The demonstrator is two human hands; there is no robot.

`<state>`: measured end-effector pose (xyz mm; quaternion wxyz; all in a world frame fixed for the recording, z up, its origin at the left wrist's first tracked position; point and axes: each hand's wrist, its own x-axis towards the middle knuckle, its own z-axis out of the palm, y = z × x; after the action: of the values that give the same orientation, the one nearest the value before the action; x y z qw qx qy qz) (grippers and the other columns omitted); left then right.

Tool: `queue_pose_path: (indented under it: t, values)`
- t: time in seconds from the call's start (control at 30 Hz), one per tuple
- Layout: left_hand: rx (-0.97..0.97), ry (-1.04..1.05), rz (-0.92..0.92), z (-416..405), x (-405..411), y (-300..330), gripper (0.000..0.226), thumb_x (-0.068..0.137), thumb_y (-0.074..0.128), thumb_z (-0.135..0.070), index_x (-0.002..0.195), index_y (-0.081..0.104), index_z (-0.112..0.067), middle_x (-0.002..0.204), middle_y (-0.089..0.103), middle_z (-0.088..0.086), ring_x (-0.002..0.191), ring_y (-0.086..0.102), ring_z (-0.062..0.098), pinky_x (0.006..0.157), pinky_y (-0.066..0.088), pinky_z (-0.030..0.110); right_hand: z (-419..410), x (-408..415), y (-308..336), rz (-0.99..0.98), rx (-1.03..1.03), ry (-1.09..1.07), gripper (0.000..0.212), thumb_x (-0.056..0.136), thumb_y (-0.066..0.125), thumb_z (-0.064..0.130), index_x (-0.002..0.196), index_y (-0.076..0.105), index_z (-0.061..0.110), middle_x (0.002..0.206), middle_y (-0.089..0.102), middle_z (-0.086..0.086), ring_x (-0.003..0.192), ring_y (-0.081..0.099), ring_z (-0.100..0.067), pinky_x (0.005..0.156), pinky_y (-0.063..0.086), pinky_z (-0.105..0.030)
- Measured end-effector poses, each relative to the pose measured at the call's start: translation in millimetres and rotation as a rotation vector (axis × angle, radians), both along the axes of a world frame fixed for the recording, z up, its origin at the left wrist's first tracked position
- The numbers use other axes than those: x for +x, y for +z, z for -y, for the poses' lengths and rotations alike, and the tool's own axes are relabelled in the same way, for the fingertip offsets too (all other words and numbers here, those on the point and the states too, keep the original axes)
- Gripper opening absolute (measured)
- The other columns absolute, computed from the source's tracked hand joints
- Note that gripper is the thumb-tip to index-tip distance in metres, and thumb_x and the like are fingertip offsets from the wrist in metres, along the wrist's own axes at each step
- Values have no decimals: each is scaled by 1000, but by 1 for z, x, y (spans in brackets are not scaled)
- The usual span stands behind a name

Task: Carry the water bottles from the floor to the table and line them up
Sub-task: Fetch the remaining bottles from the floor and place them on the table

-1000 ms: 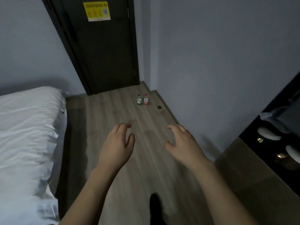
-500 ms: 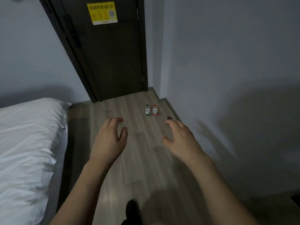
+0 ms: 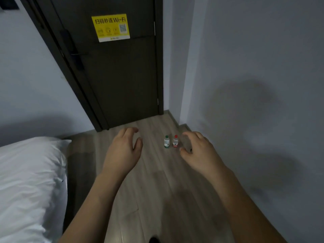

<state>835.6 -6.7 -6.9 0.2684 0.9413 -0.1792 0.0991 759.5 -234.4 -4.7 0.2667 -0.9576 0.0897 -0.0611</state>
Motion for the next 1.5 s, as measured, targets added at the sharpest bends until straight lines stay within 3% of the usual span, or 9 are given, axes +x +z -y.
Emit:
queue_pose_path:
  t: [0.1, 0.2, 0.33, 0.47, 0.63, 0.83, 1.13, 1.4, 1.5]
  values:
    - [-6, -36, -30, 12, 47, -1, 37, 100, 50, -35, 132, 54, -17, 130, 55, 0, 98, 61, 14, 81, 44, 26, 6, 44, -4, 0, 10, -18, 51, 86, 62, 31, 135, 49, 23, 132, 53, 2, 104, 57, -18, 87, 44, -30]
    - [-1, -73, -69, 29, 92, -8, 36, 99, 51, -34, 130, 55, -16, 130, 56, 0, 100, 61, 16, 83, 46, 27, 21, 86, -16, -22, 18, -46, 53, 85, 64, 30, 135, 49, 21, 132, 53, 1, 112, 55, -17, 87, 40, -24]
    - [27, -100, -131, 51, 158, -24, 38, 99, 49, -36, 132, 55, -16, 132, 54, 0, 101, 61, 18, 83, 43, 26, 44, 148, -35, -53, 29, -69, 52, 85, 61, 33, 134, 50, 18, 133, 53, -4, 115, 54, -23, 94, 46, -35]
    - [69, -99, -138, 76, 231, -29, 38, 100, 48, -36, 132, 55, -16, 130, 55, 0, 109, 57, 17, 85, 40, 24, 73, 225, -45, -56, 75, -75, 52, 85, 63, 30, 134, 51, 17, 131, 53, -6, 111, 55, -23, 94, 44, -36]
    - [146, -127, -106, 111, 316, -17, 37, 99, 49, -36, 130, 56, -17, 129, 54, -2, 110, 58, 15, 86, 42, 23, 110, 322, -42, -81, 114, -94, 54, 88, 59, 29, 139, 45, 17, 136, 50, -6, 118, 50, -24, 100, 41, -36]
    - [170, -145, -120, 139, 393, -14, 38, 100, 48, -36, 132, 56, -17, 131, 54, -2, 114, 56, 15, 94, 46, 28, 134, 394, -49, -131, 151, -96, 50, 91, 56, 28, 138, 43, 17, 133, 51, -6, 112, 51, -24, 94, 42, -33]
    - [203, -262, -151, 166, 494, -40, 35, 99, 52, -32, 128, 58, -14, 127, 57, 3, 109, 59, 20, 86, 41, 24, 148, 474, -72, -220, 179, -123, 32, 92, 53, 26, 123, 51, 18, 111, 58, -6, 94, 57, -20, 85, 50, -37]
    - [234, -343, -306, 198, 604, -129, 38, 98, 53, -30, 132, 55, -14, 129, 57, 5, 111, 58, 22, 93, 47, 32, 176, 566, -142, -401, 150, -160, 50, 94, 55, 31, 140, 40, 20, 128, 52, -5, 106, 55, -20, 91, 45, -27]
    - [286, -364, -373, 219, 633, -197, 41, 99, 51, -32, 137, 51, -14, 132, 55, 6, 113, 57, 23, 94, 46, 33, 195, 596, -205, -452, 173, -187, 53, 93, 56, 34, 141, 39, 21, 129, 52, -4, 108, 56, -22, 94, 47, -34]
